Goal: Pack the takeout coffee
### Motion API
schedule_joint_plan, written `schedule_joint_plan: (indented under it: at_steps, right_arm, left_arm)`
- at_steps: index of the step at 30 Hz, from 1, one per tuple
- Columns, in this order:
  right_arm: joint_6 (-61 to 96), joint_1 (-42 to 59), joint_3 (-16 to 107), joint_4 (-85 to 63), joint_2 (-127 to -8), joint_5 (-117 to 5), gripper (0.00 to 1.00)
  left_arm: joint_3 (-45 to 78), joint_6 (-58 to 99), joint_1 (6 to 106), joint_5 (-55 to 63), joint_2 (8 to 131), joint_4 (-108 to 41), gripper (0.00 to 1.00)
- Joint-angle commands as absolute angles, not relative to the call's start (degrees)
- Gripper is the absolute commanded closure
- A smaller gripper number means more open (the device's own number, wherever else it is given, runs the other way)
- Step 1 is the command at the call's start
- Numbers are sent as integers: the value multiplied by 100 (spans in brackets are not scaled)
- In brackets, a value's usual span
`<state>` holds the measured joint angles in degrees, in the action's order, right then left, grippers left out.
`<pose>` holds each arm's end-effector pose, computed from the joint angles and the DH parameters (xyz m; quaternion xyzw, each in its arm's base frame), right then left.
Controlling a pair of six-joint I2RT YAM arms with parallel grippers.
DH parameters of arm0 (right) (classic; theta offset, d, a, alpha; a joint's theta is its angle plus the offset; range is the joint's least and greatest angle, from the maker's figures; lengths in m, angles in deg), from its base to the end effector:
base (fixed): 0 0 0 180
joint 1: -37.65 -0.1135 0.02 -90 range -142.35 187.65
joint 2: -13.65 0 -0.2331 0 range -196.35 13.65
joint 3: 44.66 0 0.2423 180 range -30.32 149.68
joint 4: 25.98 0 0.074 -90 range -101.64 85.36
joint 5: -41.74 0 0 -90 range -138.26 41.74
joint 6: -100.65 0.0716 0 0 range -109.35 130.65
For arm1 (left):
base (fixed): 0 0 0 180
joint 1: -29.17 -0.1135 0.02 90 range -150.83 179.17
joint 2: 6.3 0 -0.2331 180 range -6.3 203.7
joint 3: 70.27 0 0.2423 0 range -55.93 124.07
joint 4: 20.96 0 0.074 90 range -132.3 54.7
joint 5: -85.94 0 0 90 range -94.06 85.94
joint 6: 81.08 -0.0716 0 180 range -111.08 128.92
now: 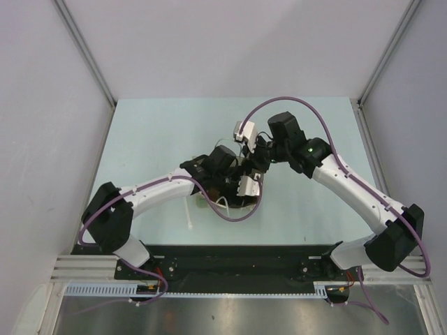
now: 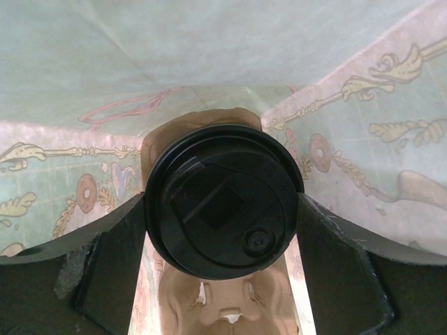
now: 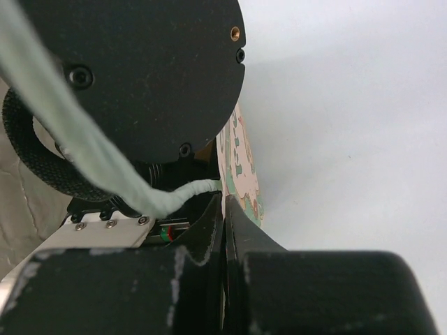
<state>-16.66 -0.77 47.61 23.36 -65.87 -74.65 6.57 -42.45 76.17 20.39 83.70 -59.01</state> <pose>0.2347 0.2268 0.3138 -0.5581 0.6749 0.2453 0.4157 0.2123 -0.2712 0.1830 0.7436 0.5493 -0.1872 0.3319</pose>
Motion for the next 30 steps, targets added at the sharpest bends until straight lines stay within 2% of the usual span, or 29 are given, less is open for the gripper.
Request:
schedule_joint_plan:
  at_steps: [1, 2, 5, 8, 15, 19, 30]
  right_arm:
    - [-1580, -103, 4975, 2501, -6632, -8324, 100]
    - [-1589, -68, 4984, 2501, -6641, -8324, 100]
    - [-1624, 20, 5019, 2562, -6668, -8332, 100]
    - [-1660, 73, 5045, 2597, -6668, -8315, 100]
    - [-1747, 187, 5045, 2721, -6668, -8262, 100]
    - [-1792, 187, 5054, 2712, -6694, -8254, 100]
    - [-1238, 223, 5072, 2326, -6685, -7630, 100]
  left_arm:
    - [603, -4285, 7355, 1853, 8740, -5833, 60]
    - [595, -4276, 7355, 1845, 8705, -5824, 51]
    - [568, -4144, 7355, 1845, 8363, -5693, 36]
    - [612, -3960, 7355, 1836, 8002, -5552, 28]
    - [849, -3818, 7373, 1809, 7536, -5648, 20]
    - [885, -3933, 7373, 1879, 7439, -5824, 9]
    - [858, -4390, 7425, 2082, 7509, -6325, 7]
